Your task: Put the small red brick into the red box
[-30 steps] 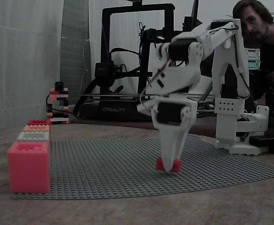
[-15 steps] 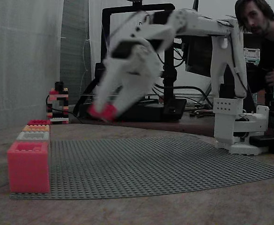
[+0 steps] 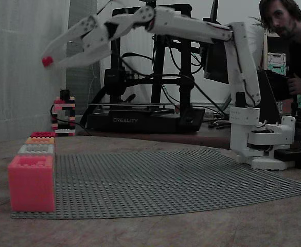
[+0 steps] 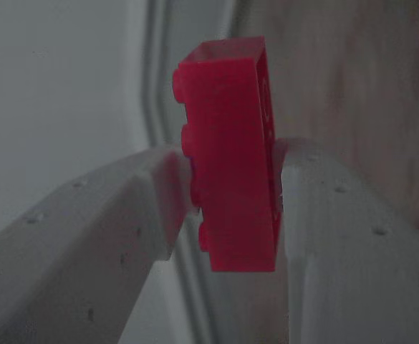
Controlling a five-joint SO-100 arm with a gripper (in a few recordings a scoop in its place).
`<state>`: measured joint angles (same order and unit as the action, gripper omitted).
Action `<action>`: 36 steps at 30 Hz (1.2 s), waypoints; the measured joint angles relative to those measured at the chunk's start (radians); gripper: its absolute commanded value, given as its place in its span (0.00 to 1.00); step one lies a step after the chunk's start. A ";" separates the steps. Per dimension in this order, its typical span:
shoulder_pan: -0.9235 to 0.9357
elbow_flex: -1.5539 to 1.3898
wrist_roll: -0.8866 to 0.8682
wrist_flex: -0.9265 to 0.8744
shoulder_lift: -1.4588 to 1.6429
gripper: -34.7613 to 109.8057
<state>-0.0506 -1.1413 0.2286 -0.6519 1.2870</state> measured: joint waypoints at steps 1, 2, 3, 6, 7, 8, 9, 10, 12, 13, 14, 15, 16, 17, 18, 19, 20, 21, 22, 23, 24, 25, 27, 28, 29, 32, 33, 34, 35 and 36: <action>0.029 0.000 0.006 0.009 -0.015 0.24; 0.054 0.000 0.012 0.020 -0.026 0.24; 0.078 0.000 0.020 0.025 -0.038 0.24; 0.150 0.000 0.038 0.049 -0.072 0.24; 0.173 0.000 0.043 0.060 -0.086 0.24; 0.196 0.000 0.046 0.075 -0.100 0.24; 0.215 0.000 0.046 0.089 -0.112 0.24; 0.232 0.000 0.046 0.104 -0.126 0.24; 0.259 0.002 0.046 0.138 -0.155 0.24; 0.270 0.000 0.046 0.153 -0.169 0.24; 0.281 0.000 0.046 0.166 -0.181 0.24; 0.291 0.002 0.046 0.176 -0.192 0.24; 0.301 0.002 0.046 0.183 -0.201 0.24; 0.308 0.000 0.044 0.186 -0.212 0.24; 0.318 0.000 0.038 0.189 -0.219 0.24; 0.325 0.000 0.040 0.193 -0.225 0.24; 0.336 0.000 0.046 0.204 -0.233 0.24; 0.342 0.000 0.044 0.213 -0.239 0.24; 0.348 0.000 0.044 0.219 -0.247 0.24; 0.353 0.000 0.044 0.224 -0.255 0.24; 0.356 0.000 0.044 0.229 -0.265 0.24; 0.356 0.000 0.044 0.236 -0.275 0.24; 0.356 0.000 0.044 0.252 -0.291 0.24; 0.356 -0.003 0.043 0.261 -0.301 0.24; 0.356 -0.008 0.038 0.268 -0.308 0.24; 0.356 -0.011 0.037 0.302 -0.331 0.24; 0.356 -0.011 0.037 0.313 -0.337 0.24; 0.356 -0.012 0.037 0.324 -0.341 0.24; 0.356 -0.014 0.037 0.334 -0.345 0.24; 0.356 -0.014 0.037 0.344 -0.353 0.24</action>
<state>0.3053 -1.1551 0.2654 -0.3083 0.9342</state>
